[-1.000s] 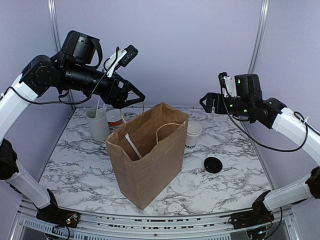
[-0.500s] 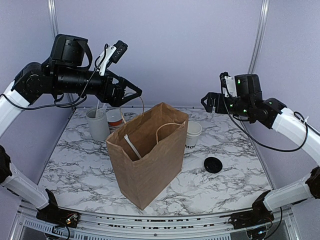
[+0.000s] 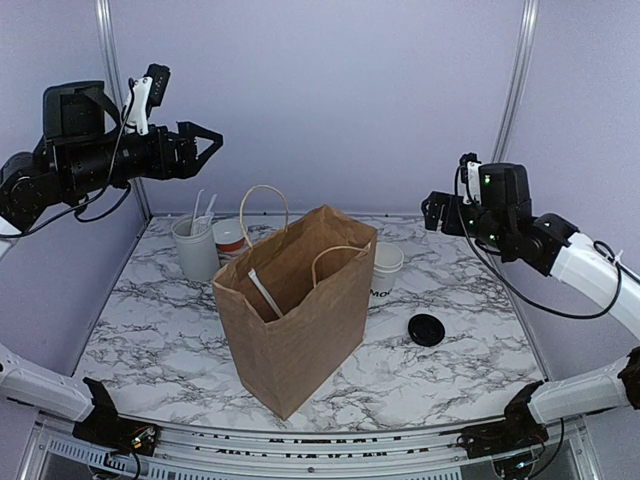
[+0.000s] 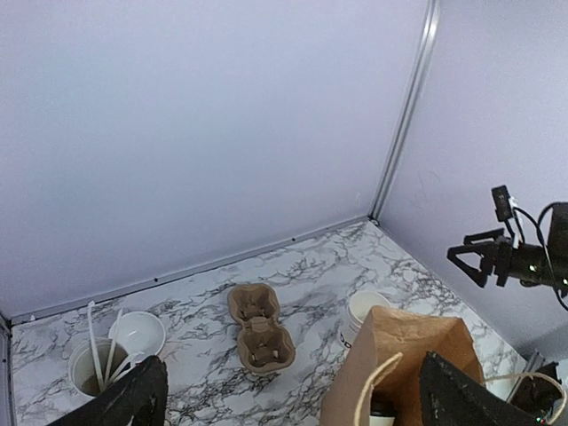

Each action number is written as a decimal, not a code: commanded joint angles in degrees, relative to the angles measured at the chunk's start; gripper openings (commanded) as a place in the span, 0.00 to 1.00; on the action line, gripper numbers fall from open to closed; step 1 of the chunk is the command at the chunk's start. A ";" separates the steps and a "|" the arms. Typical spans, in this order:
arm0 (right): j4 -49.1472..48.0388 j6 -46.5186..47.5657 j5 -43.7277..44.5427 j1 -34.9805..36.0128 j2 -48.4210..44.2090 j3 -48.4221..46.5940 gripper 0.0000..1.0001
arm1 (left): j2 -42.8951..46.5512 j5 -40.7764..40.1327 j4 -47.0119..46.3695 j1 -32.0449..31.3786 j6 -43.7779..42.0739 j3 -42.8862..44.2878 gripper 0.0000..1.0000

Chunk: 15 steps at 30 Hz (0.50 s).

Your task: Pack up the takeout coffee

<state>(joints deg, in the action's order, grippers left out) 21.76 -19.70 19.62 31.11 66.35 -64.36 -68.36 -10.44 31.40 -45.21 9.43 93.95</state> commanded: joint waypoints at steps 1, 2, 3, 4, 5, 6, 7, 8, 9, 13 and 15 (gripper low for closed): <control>-6.59 2.10 6.04 -0.44 -2.32 4.30 1.00 | 3.73 -0.64 -5.05 6.70 5.98 -5.74 0.99; -8.11 2.29 6.54 -0.44 -2.90 6.32 0.98 | 4.29 0.43 -5.56 8.93 6.93 -7.30 0.99; -10.63 2.67 7.10 -0.44 -3.81 8.60 0.95 | 4.81 1.41 -6.04 10.66 7.79 -9.11 0.99; -13.50 2.91 7.62 -0.44 -4.69 11.39 0.93 | 5.45 2.53 -6.65 12.46 8.55 -11.09 0.99; -16.06 3.05 8.23 -0.45 -5.70 14.11 0.91 | 5.88 3.39 -7.21 14.09 9.27 -13.07 0.99; -18.76 3.67 8.74 -0.45 -6.66 16.48 0.91 | 6.50 3.98 -7.69 15.59 10.01 -15.24 0.99; -21.03 4.36 9.01 -0.43 -7.66 18.76 0.92 | 7.06 4.75 -8.65 17.28 10.85 -17.37 0.99; -23.33 5.29 9.22 -0.44 -8.20 20.71 0.94 | 7.66 5.49 -9.49 18.80 11.47 -19.81 0.99; -25.12 6.03 9.59 -0.44 -8.50 22.54 0.95 | 8.34 6.03 -10.40 20.38 12.20 -22.32 0.99; -30.38 8.62 13.22 -0.64 -7.47 27.87 1.00 | 11.18 9.09 -16.00 26.92 15.92 -33.94 0.99; -32.22 8.67 14.28 -2.14 -5.79 30.43 1.00 | 12.31 10.02 -18.92 29.00 17.03 -38.91 0.99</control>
<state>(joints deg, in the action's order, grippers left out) -1.54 -13.39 29.52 30.87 59.05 -36.69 -58.89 -3.97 19.97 -19.92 22.22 61.93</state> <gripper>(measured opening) 0.996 0.992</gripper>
